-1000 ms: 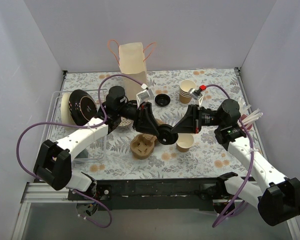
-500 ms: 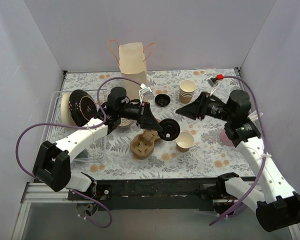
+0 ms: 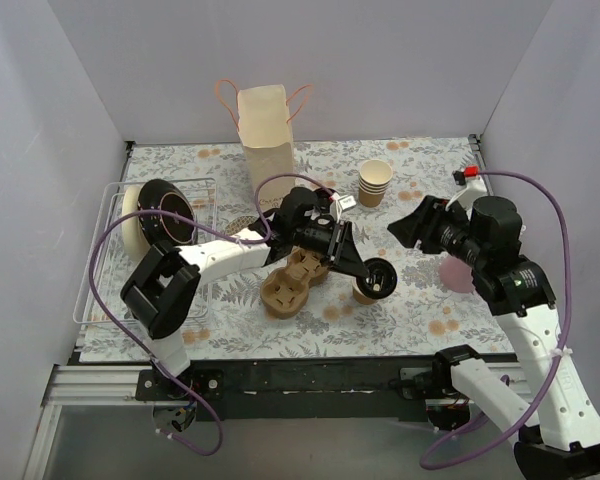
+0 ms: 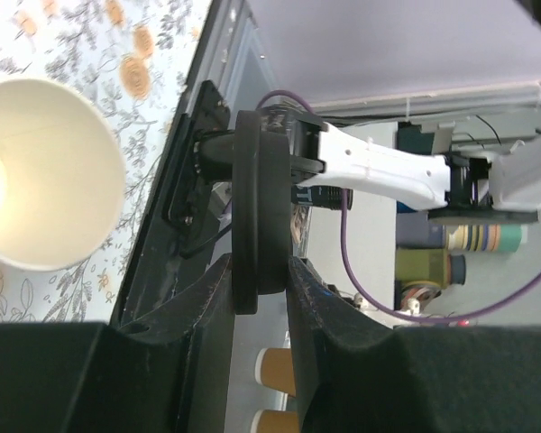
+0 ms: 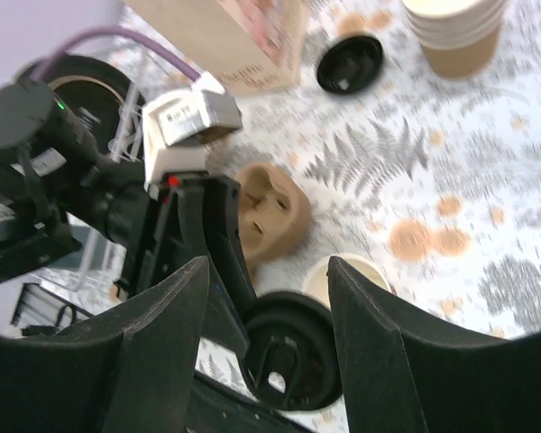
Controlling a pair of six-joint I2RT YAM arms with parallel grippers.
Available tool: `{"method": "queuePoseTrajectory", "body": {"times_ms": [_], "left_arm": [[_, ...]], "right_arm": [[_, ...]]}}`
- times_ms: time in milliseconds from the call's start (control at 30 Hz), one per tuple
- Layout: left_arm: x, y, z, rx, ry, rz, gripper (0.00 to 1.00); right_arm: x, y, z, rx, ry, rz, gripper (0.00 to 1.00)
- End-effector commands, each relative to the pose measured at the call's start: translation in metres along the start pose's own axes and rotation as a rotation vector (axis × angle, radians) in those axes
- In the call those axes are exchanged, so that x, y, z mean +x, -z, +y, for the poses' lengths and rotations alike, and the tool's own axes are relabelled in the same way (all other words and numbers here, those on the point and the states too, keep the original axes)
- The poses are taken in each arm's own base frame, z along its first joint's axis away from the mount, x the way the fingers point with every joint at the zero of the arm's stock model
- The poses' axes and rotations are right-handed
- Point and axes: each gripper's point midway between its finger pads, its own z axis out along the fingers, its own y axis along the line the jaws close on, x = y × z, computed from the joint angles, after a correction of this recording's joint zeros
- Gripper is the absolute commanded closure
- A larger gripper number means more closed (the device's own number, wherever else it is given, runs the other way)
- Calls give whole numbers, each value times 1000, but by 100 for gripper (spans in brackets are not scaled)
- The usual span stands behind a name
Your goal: Pack the takeout coffee
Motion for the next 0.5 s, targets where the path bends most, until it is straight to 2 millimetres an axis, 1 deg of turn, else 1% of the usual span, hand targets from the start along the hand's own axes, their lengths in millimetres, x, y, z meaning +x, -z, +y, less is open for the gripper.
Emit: {"method": "queuePoseTrajectory", "body": {"times_ms": [0,33,100,167,267,367,467], "left_arm": [[-13,-4,-2,-12,1,-42,92],[-12,-5,5,-24,6,-44,92],[-10,-7,15,-42,2,-38,92],[-13,-10,24,-62,6,-41,92],[-19,-15,31,-76,6,-44,93],[-22,-17,36,-91,10,-47,92],[-23,-19,40,-100,10,-47,92]], "right_arm": [[37,11,-34,141,-7,85,38],[45,11,-38,149,-13,100,39],[48,12,-38,137,-11,97,39],[57,9,-42,136,-7,123,40],[74,7,-49,149,-16,186,42],[83,4,-55,164,-18,210,43],[94,0,-57,147,-19,239,43]]}}
